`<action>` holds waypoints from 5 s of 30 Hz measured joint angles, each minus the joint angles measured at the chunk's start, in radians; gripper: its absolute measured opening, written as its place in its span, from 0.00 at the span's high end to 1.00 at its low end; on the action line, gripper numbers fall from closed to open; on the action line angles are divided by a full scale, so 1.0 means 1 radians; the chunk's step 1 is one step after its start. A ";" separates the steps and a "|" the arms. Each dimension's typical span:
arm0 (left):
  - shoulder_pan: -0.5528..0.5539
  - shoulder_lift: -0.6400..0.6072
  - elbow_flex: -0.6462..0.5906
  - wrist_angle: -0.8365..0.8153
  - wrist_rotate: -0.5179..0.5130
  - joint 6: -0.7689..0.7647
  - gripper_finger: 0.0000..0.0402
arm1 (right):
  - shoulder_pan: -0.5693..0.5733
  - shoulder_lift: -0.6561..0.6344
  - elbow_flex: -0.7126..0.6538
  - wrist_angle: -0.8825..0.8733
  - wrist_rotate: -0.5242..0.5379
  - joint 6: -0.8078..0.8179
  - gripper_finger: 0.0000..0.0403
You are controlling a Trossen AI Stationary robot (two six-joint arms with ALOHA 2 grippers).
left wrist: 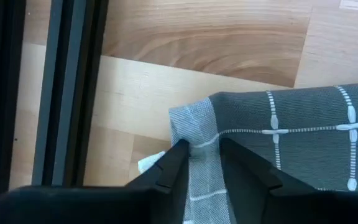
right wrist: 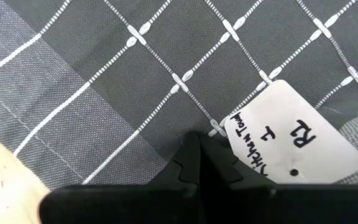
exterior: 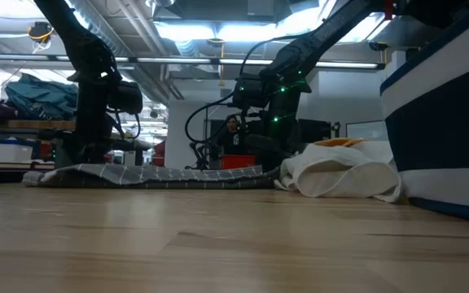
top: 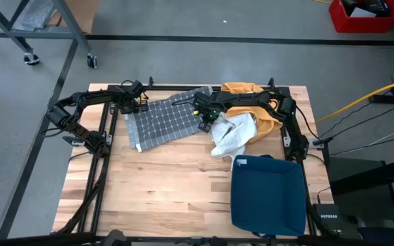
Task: Fold towel
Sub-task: Fold the gray towel
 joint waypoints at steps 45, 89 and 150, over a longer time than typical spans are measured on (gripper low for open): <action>-0.008 -0.029 0.002 -0.154 -0.168 0.173 0.69 | 0.000 0.000 0.000 0.020 0.000 0.001 0.99; -0.323 -0.360 -0.015 -0.528 0.161 0.579 0.94 | 0.000 0.000 0.098 0.206 -0.132 0.067 0.64; -1.270 -0.218 -0.233 0.496 0.048 -0.367 0.99 | 0.149 -0.003 0.100 0.328 -0.172 0.256 0.64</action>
